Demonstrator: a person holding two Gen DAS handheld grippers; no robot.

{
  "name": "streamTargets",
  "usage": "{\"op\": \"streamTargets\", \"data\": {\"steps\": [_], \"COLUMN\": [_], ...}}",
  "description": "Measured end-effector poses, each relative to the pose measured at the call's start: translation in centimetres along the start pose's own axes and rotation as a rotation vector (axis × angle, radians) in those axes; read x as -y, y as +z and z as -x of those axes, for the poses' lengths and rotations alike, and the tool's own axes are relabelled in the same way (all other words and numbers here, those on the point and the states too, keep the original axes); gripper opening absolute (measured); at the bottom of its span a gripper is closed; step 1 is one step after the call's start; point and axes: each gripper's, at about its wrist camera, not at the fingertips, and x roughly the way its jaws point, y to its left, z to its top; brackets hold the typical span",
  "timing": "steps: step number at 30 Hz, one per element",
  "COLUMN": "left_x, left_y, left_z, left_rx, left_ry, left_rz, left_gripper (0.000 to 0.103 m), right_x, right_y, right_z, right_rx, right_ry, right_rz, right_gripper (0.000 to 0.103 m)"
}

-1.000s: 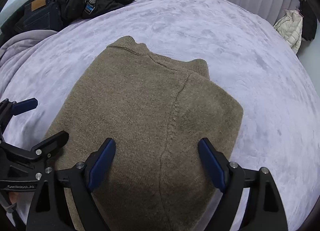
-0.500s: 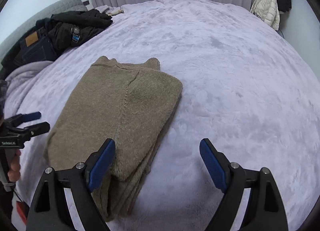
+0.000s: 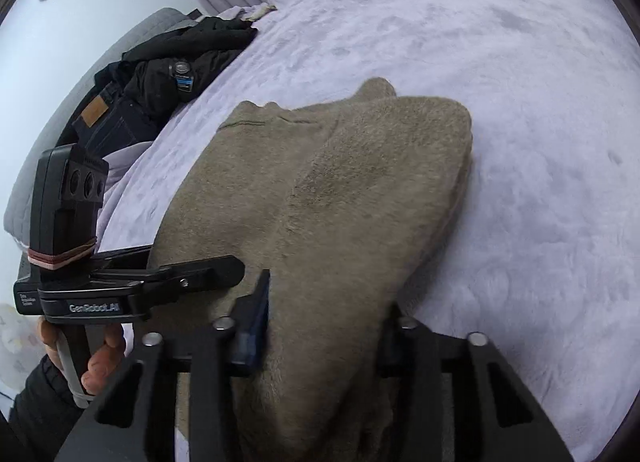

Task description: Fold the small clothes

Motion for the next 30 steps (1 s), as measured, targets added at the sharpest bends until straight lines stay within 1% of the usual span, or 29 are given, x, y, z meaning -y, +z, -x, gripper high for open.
{"op": "streamTargets", "data": {"steps": [4, 6, 8, 12, 15, 19, 23, 25, 26, 28, 29, 30], "left_x": [0.6, 1.2, 1.9, 2.7, 3.1, 2.6, 1.7, 1.3, 1.2, 1.1, 1.0, 0.8], "left_y": [-0.9, -2.0, -3.2, -6.1, -8.8, -12.1, -14.8, -15.5, -15.7, -15.9, -16.0, -16.6], "left_z": [2.2, 3.5, 4.7, 7.2, 8.4, 8.9, 8.3, 7.8, 7.8, 7.6, 7.7, 8.1], "left_rx": [0.003, 0.000, -0.006, -0.025, -0.035, -0.046, -0.057, -0.049, -0.036, -0.020, -0.014, -0.009], "left_ry": [-0.010, -0.014, -0.016, -0.014, -0.016, -0.021, -0.017, -0.023, -0.028, -0.018, 0.001, 0.013], "left_rz": [0.016, 0.017, 0.014, 0.008, 0.011, 0.031, 0.058, 0.065, 0.062, 0.051, 0.047, 0.040], "left_gripper": [0.048, 0.048, 0.048, 0.048, 0.048, 0.048, 0.048, 0.048, 0.049, 0.058, 0.066, 0.067], "right_x": [-2.4, -3.5, -4.8, -6.5, -7.4, -8.3, -8.6, -8.5, -8.4, -8.1, -8.0, -7.8], "right_y": [-0.7, -1.3, -2.1, -4.4, -6.8, -10.0, -12.3, -13.1, -13.4, -13.8, -13.8, -13.9], "right_z": [2.0, 3.2, 4.4, 6.3, 7.7, 8.5, 7.6, 6.9, 6.7, 6.5, 6.4, 6.4], "right_rx": [0.031, 0.042, 0.041, 0.026, 0.015, -0.009, -0.046, -0.058, -0.058, -0.051, -0.051, -0.057], "right_ry": [-0.018, -0.018, -0.030, -0.017, -0.002, 0.016, 0.029, 0.029, 0.024, 0.023, 0.018, 0.001], "right_rz": [0.054, 0.066, 0.085, 0.085, 0.086, 0.082, 0.072, 0.066, 0.065, 0.067, 0.074, 0.076], "right_gripper": [0.036, 0.036, 0.036, 0.036, 0.036, 0.036, 0.037, 0.037, 0.037, 0.038, 0.043, 0.049]}}
